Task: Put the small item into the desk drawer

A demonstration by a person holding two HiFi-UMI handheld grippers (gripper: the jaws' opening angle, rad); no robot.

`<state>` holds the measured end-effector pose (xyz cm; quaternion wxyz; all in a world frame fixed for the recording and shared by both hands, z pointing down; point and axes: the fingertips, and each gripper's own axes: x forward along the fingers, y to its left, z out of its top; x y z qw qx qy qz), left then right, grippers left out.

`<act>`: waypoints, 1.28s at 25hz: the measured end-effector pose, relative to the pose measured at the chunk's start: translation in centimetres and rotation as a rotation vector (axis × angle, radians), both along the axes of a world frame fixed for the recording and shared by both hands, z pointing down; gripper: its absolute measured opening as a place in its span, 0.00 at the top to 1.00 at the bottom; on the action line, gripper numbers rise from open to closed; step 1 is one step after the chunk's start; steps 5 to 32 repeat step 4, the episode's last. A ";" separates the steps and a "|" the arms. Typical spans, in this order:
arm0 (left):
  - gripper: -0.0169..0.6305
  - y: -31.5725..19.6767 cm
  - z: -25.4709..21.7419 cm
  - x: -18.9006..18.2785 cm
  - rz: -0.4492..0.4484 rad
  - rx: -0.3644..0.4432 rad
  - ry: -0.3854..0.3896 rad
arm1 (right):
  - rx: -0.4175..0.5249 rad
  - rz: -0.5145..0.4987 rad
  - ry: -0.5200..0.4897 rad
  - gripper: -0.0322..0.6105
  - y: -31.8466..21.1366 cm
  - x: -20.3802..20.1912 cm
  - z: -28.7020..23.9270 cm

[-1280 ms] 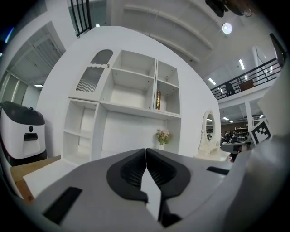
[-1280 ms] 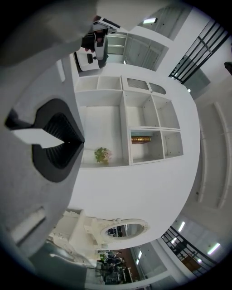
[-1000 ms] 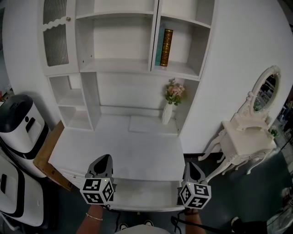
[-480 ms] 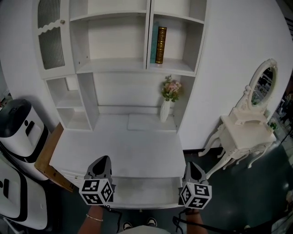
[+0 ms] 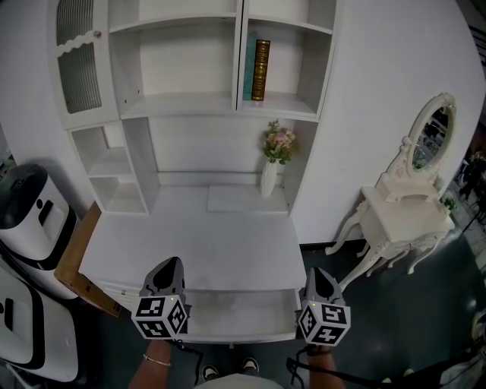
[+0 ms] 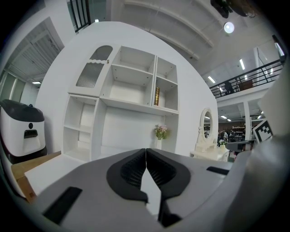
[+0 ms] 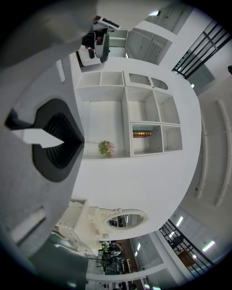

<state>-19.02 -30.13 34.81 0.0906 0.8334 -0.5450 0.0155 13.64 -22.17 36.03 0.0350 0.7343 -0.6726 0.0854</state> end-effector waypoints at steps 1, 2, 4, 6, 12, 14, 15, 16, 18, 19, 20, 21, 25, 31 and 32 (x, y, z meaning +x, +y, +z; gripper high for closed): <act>0.96 0.0 0.1 0.0 0.000 0.000 0.001 | -0.001 0.002 0.003 0.94 0.1 0.0 0.1; 0.96 0.1 0.1 0.0 0.000 0.001 0.002 | -0.003 0.004 0.005 0.94 0.1 0.0 0.2; 0.96 0.1 0.2 -0.1 -0.002 0.002 0.007 | -0.007 0.007 0.010 0.94 0.2 0.0 0.3; 0.96 0.1 0.2 -0.1 -0.002 0.002 0.007 | -0.007 0.007 0.010 0.94 0.2 0.0 0.3; 0.96 0.1 0.2 -0.1 -0.002 0.002 0.007 | -0.007 0.007 0.010 0.94 0.2 0.0 0.3; 0.96 0.1 0.2 -0.1 -0.002 0.002 0.007 | -0.007 0.007 0.010 0.94 0.2 0.0 0.3; 0.96 0.1 0.2 -0.1 -0.002 0.002 0.007 | -0.007 0.007 0.010 0.94 0.2 0.0 0.3; 0.96 0.1 0.2 -0.1 -0.002 0.002 0.007 | -0.007 0.007 0.010 0.94 0.2 0.0 0.3; 0.96 0.1 0.2 -0.1 -0.002 0.002 0.007 | -0.007 0.007 0.010 0.94 0.2 0.0 0.3; 0.96 0.1 0.2 -0.1 -0.002 0.002 0.007 | -0.007 0.007 0.010 0.94 0.2 0.0 0.3; 0.96 0.1 0.2 -0.1 -0.002 0.002 0.007 | -0.007 0.007 0.010 0.94 0.2 0.0 0.3; 0.96 0.1 0.2 -0.1 -0.002 0.002 0.007 | -0.007 0.007 0.010 0.94 0.2 0.0 0.3; 0.96 0.1 0.2 -0.1 -0.002 0.002 0.007 | -0.007 0.007 0.010 0.94 0.2 0.0 0.3; 0.96 0.1 0.2 -0.1 -0.002 0.002 0.007 | -0.007 0.007 0.010 0.94 0.2 0.0 0.3; 0.96 0.1 0.2 -0.1 -0.002 0.002 0.007 | -0.007 0.007 0.010 0.94 0.2 0.0 0.3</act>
